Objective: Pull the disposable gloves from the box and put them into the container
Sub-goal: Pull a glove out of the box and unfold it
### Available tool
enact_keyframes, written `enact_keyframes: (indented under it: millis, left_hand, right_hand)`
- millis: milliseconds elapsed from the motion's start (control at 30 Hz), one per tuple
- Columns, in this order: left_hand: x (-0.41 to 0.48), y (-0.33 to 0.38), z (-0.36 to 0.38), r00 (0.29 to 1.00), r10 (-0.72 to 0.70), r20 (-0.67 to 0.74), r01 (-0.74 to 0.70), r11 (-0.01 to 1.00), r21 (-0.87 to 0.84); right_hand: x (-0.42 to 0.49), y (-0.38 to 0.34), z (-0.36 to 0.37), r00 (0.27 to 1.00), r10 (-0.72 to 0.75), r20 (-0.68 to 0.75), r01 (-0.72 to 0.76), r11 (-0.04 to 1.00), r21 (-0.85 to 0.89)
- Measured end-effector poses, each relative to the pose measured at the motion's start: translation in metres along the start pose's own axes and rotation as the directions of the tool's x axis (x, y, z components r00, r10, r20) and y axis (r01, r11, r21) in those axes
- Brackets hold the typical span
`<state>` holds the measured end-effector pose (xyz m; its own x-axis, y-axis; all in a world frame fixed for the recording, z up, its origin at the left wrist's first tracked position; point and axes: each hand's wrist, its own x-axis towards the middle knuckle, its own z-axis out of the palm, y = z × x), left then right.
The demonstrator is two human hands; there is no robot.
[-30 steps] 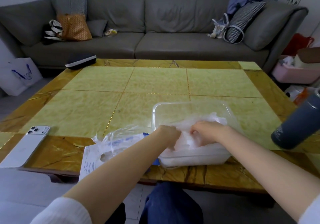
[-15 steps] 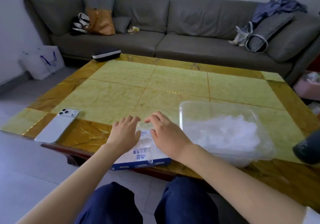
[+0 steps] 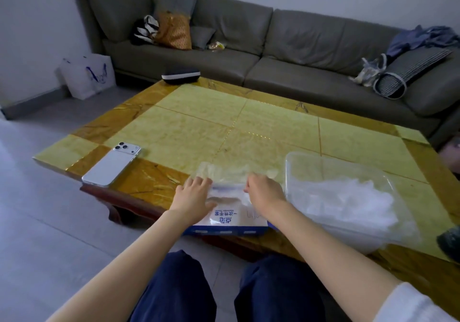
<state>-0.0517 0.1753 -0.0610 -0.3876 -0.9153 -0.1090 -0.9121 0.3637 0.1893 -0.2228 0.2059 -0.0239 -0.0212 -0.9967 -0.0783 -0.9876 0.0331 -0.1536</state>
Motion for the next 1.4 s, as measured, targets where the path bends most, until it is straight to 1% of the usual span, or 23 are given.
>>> enact_keyframes:
  millis: [67, 133, 200, 333, 433, 500, 567, 600, 667, 733, 800, 833, 900, 967, 1033, 1100, 1133, 1167, 1233, 1333, 1367, 1400]
  left_hand:
    - [0.0, 0.0, -0.002, 1.0, -0.021, 0.011, 0.021, 0.999, 0.034]
    - [0.0, 0.002, -0.007, 0.999, -0.036, 0.017, 0.036, 0.999, 0.027]
    - [0.002, 0.003, -0.014, 0.999, -0.027, -0.032, 0.026, 0.999, -0.02]
    - [0.002, 0.017, -0.039, 0.986, 0.041, -0.16, -0.057, 0.994, -0.096]
    - [0.002, 0.036, -0.066, 0.97, 0.097, -0.225, -0.142, 0.971, -0.192]
    - [0.006, 0.049, -0.083, 0.952, 0.13, -0.276, -0.191, 0.96, -0.207]
    - [0.011, 0.062, -0.097, 0.939, 0.155, -0.306, -0.224, 0.953, -0.203]
    - [0.015, 0.07, -0.103, 0.936, 0.171, -0.308, -0.238, 0.951, -0.196]
    - [0.019, 0.086, -0.114, 0.933, 0.201, -0.299, -0.263, 0.947, -0.184]
    - [0.022, 0.103, -0.125, 0.928, 0.233, -0.291, -0.289, 0.942, -0.17]
    - [0.022, 0.122, -0.134, 0.914, 0.27, -0.303, -0.327, 0.932, -0.154]
    - [0.022, 0.131, -0.138, 0.904, 0.29, -0.313, -0.348, 0.926, -0.146]
    - [0.02, 0.145, -0.144, 0.885, 0.332, -0.326, -0.39, 0.912, -0.129]
    - [0.023, 0.154, -0.148, 0.875, 0.362, -0.32, -0.412, 0.905, -0.103]
    - [0.029, 0.161, -0.149, 0.874, 0.378, -0.307, -0.425, 0.899, -0.105]
    - [0.039, 0.17, -0.149, 0.876, 0.364, -0.317, -0.424, 0.894, -0.146]
    - [0.044, 0.175, -0.15, 0.879, 0.345, -0.33, -0.419, 0.889, -0.185]
    - [0.049, 0.182, -0.151, 0.878, 0.325, -0.352, -0.414, 0.883, -0.219]
    - [0.055, 0.195, -0.155, 0.849, 0.292, -0.44, -0.43, 0.866, -0.255]
    - [0.053, 0.205, -0.16, 0.768, 0.282, -0.575, -0.502, 0.823, -0.267]
    - [0.05, 0.206, -0.159, 0.753, 0.289, -0.591, -0.522, 0.81, -0.269]
    - [0.047, 0.205, -0.156, 0.75, 0.297, -0.591, -0.53, 0.804, -0.268]
  right_hand:
    - [0.001, 0.0, -0.015, 0.999, -0.001, -0.04, 0.0, 1.0, -0.025]
    - [0.0, 0.001, -0.03, 0.995, -0.027, -0.094, 0.025, 0.999, -0.022]
    - [-0.002, 0.004, -0.045, 0.99, -0.053, -0.132, 0.053, 0.999, -0.002]
    - [-0.007, 0.019, -0.075, 0.978, -0.064, -0.197, 0.074, 0.996, 0.045]
    - [-0.011, 0.043, -0.091, 0.98, 0.01, -0.198, -0.01, 1.0, -0.002]
    - [-0.015, 0.06, -0.101, 0.982, 0.077, -0.173, -0.09, 0.994, -0.069]
    - [-0.021, 0.07, -0.109, 0.973, 0.095, -0.212, -0.111, 0.992, -0.061]
    - [-0.026, 0.071, -0.112, 0.964, 0.077, -0.255, -0.081, 0.997, -0.003]
    - [-0.037, 0.065, -0.115, 0.952, 0.0, -0.306, 0.039, 0.992, 0.122]
    - [-0.045, 0.057, -0.113, 0.951, -0.081, -0.299, 0.117, 0.988, 0.105]
    - [-0.043, 0.061, -0.106, 0.944, -0.09, -0.316, 0.123, 0.988, 0.088]
    - [-0.04, 0.066, -0.102, 0.934, -0.074, -0.351, 0.121, 0.986, 0.116]
    - [-0.033, 0.08, -0.099, 0.889, -0.029, -0.456, 0.132, 0.972, 0.195]
    - [-0.03, 0.095, -0.101, 0.848, -0.011, -0.53, 0.125, 0.976, 0.179]
    - [-0.03, 0.113, -0.107, 0.834, 0.023, -0.551, 0.081, 0.983, 0.163]
    - [-0.03, 0.129, -0.12, 0.823, 0.135, -0.552, 0.031, 0.959, 0.281]
    - [-0.03, 0.136, -0.127, 0.802, 0.181, -0.569, 0.019, 0.944, 0.328]
    - [-0.031, 0.141, -0.134, 0.767, 0.2, -0.609, 0.017, 0.943, 0.332]
    - [-0.036, 0.149, -0.15, 0.667, 0.154, -0.729, 0.046, 0.968, 0.247]
    - [-0.051, 0.154, -0.166, 0.503, 0.014, -0.864, 0.079, 0.995, 0.062]
    - [-0.056, 0.156, -0.166, 0.469, -0.051, -0.882, 0.09, 0.996, -0.01]
    - [-0.061, 0.158, -0.165, 0.458, -0.126, -0.88, 0.11, 0.99, -0.084]
